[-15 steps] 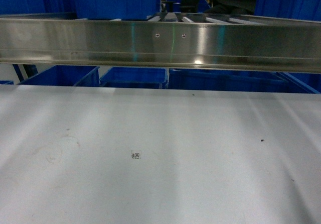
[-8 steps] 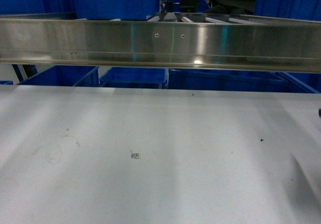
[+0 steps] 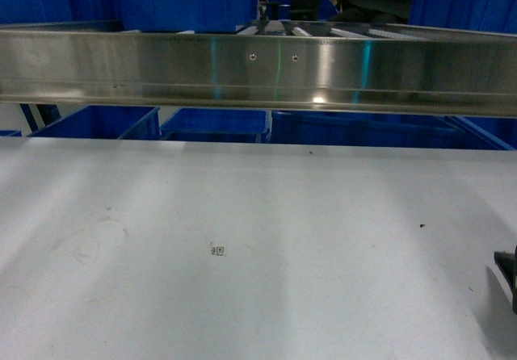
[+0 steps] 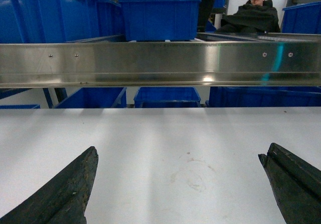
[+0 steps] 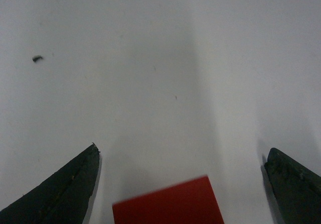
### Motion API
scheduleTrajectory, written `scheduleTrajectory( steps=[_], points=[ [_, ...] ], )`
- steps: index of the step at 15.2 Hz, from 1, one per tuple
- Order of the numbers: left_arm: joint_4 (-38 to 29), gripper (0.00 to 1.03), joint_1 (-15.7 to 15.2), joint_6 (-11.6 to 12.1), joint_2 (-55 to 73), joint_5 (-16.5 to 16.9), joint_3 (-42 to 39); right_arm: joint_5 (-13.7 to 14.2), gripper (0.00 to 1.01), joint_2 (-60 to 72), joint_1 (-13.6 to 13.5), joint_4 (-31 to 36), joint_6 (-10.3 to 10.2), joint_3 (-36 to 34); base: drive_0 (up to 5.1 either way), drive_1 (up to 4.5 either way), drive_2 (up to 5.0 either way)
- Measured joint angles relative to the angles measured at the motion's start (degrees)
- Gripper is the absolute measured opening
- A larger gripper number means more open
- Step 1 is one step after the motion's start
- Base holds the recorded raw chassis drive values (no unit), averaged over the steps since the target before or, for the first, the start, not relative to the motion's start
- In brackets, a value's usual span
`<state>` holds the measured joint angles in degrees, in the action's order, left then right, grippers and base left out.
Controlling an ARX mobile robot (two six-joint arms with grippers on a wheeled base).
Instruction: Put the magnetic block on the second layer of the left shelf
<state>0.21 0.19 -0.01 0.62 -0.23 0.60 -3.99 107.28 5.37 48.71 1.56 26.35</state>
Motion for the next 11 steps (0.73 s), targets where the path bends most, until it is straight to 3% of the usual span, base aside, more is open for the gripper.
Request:
scheduleTrajectory(
  steps=[3, 7, 9, 11],
  points=[
    [0.0, 0.98, 0.0, 0.0, 0.0, 0.0, 0.0, -0.3, 0.98, 0.8, -0.1, 1.5, 0.0, -1.5, 0.0, 0.0, 0.0],
    [0.0, 0.98, 0.0, 0.0, 0.0, 0.0, 0.0, -0.3, 0.58, 0.7, -2.4, 3.2, -0.5, -1.8, 0.0, 0.0, 0.0],
    [0.0, 0.98, 0.0, 0.0, 0.0, 0.0, 0.0, 0.8, 0.36, -5.0, -2.7, 0.4, -1.2, -2.0, 0.0, 0.0, 0.0],
    [0.0, 0.98, 0.0, 0.0, 0.0, 0.0, 0.0, 2.8, 0.34, -17.0, -1.4, -3.0, -2.7, -3.9, 0.0, 0.0, 0.0]
  ],
)
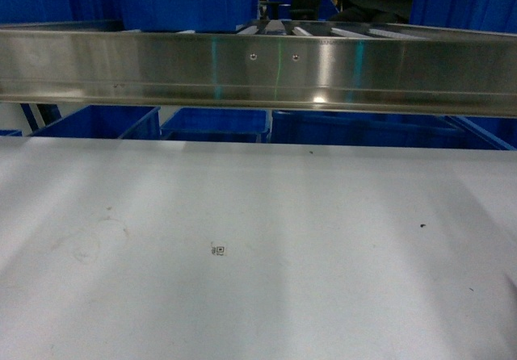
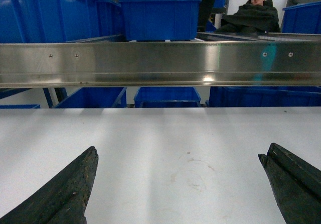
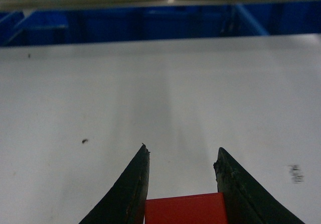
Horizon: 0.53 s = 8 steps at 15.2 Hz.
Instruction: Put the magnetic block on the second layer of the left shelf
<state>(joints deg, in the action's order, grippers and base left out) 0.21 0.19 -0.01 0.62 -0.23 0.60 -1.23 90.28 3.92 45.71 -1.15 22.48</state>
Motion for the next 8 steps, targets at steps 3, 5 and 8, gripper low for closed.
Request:
scheduleTrajectory(
  steps=[3, 5, 8],
  points=[
    [0.0, 0.98, 0.0, 0.0, 0.0, 0.0, 0.0, 3.5, 0.34, -25.8, -1.8, -12.4, -2.4, -5.7, 0.0, 0.0, 0.0],
    [0.0, 0.98, 0.0, 0.0, 0.0, 0.0, 0.0, 7.6, 0.33, -42.2, -7.7, -21.9, -4.0, -6.8, 0.0, 0.0, 0.0],
    [0.0, 0.98, 0.0, 0.0, 0.0, 0.0, 0.0, 10.6, 0.33, -45.6, -7.8, -22.8, -5.9, -6.8, 0.0, 0.0, 0.0]
  ],
)
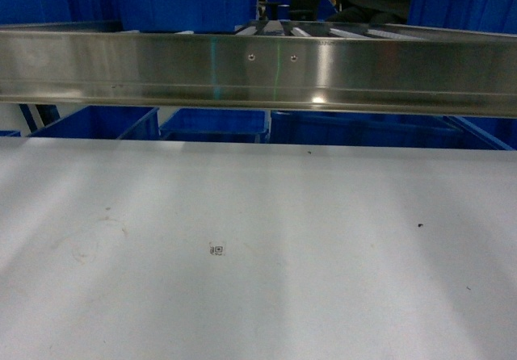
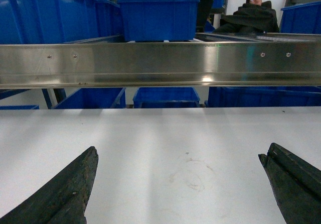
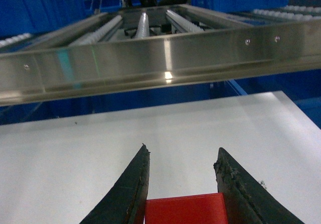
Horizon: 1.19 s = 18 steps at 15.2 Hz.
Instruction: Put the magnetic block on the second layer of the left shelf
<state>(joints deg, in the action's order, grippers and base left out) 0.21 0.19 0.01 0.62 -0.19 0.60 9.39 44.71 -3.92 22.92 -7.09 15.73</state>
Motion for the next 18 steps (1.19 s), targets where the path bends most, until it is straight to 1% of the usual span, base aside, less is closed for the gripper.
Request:
scheduleTrajectory(
  steps=[1, 2, 3, 4, 5, 6, 7, 8, 9, 10, 12, 18],
  points=[
    [0.0, 0.98, 0.0, 0.0, 0.0, 0.0, 0.0, -0.3, 0.33, 1.9, 0.9, 0.8, 0.0, -0.2, 0.0, 0.0, 0.0],
    [0.0, 0.98, 0.0, 0.0, 0.0, 0.0, 0.0, -1.5, 0.33, 3.4, 2.1, 2.1, 0.1, -0.5, 0.0, 0.0, 0.0],
    [0.0, 0.98, 0.0, 0.0, 0.0, 0.0, 0.0, -3.1, 0.33, 4.3, 3.9, 3.5, 0.3, -0.5, 0.0, 0.0, 0.0],
    [0.0, 0.98, 0.0, 0.0, 0.0, 0.0, 0.0, -4.4, 0.33, 4.8, 5.4, 3.3, 0.6, -0.5, 0.0, 0.0, 0.0],
    [0.0, 0.98, 0.0, 0.0, 0.0, 0.0, 0.0, -5.2, 0.33, 5.6, 6.4, 3.3, 1.0, -0.5, 0.0, 0.0, 0.0],
    [0.0, 0.98, 0.0, 0.0, 0.0, 0.0, 0.0, -6.2, 0.33, 5.9, 6.6, 3.3, 1.1, -0.5, 0.0, 0.0, 0.0],
    [0.0, 0.98, 0.0, 0.0, 0.0, 0.0, 0.0, -9.3, 0.33, 5.7, 7.1, 2.4, 1.2, -0.5, 0.0, 0.0, 0.0],
    [0.0, 0.98, 0.0, 0.0, 0.0, 0.0, 0.0, -11.0, 0.33, 5.4, 8.0, 1.8, 1.2, -0.4, 0.0, 0.0, 0.0],
    [0.0, 0.98, 0.0, 0.0, 0.0, 0.0, 0.0, -11.6, 0.33, 5.4, 8.2, 1.6, 1.4, -0.4, 0.0, 0.0, 0.0],
    [0.0, 0.98, 0.0, 0.0, 0.0, 0.0, 0.0, -12.7, 0.33, 5.2, 8.6, 0.9, 1.7, -0.4, 0.0, 0.0, 0.0],
    [0.0, 0.98, 0.0, 0.0, 0.0, 0.0, 0.0, -12.9, 0.33, 5.0, 8.6, 1.0, 2.2, -0.4, 0.0, 0.0, 0.0],
    [0.0, 0.98, 0.0, 0.0, 0.0, 0.0, 0.0, -13.1, 0.33, 5.0, 8.6, 1.1, 2.2, -0.4, 0.0, 0.0, 0.0]
  ],
)
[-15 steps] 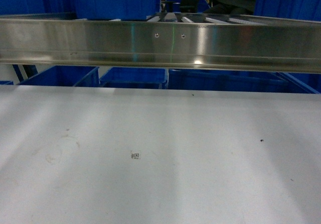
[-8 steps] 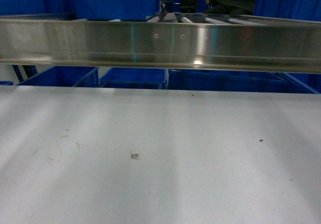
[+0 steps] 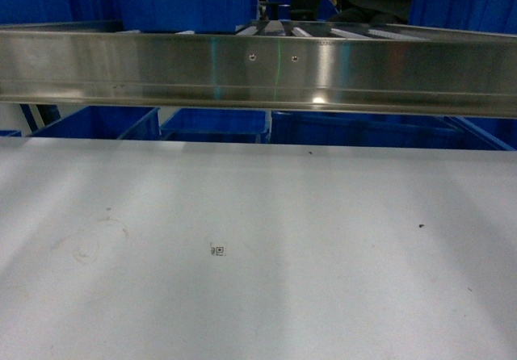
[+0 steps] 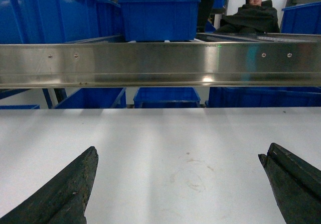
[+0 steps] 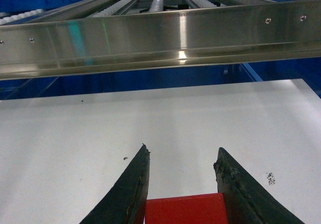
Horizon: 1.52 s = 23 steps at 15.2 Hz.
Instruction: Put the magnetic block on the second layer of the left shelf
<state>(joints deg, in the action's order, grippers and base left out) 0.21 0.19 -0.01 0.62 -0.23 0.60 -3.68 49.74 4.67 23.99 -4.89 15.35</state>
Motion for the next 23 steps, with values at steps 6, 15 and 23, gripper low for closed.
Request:
scheduleTrajectory(
  steps=[6, 15, 23],
  points=[
    [0.0, 0.98, 0.0, 0.0, 0.0, 0.1, 0.0, 0.0, 0.33, 0.0, 0.2, 0.0, 0.0, 0.0, 0.0, 0.0, 0.0],
    [0.0, 0.98, 0.0, 0.0, 0.0, 0.0, 0.0, 0.0, 0.33, 0.0, 0.2, 0.0, 0.0, 0.0, -3.9, 1.89, 1.9],
    [0.0, 0.98, 0.0, 0.0, 0.0, 0.0, 0.0, -0.1, 0.33, -0.1, 0.2, 0.0, 0.0, 0.0, -4.9, 2.5, 2.5]
  ],
)
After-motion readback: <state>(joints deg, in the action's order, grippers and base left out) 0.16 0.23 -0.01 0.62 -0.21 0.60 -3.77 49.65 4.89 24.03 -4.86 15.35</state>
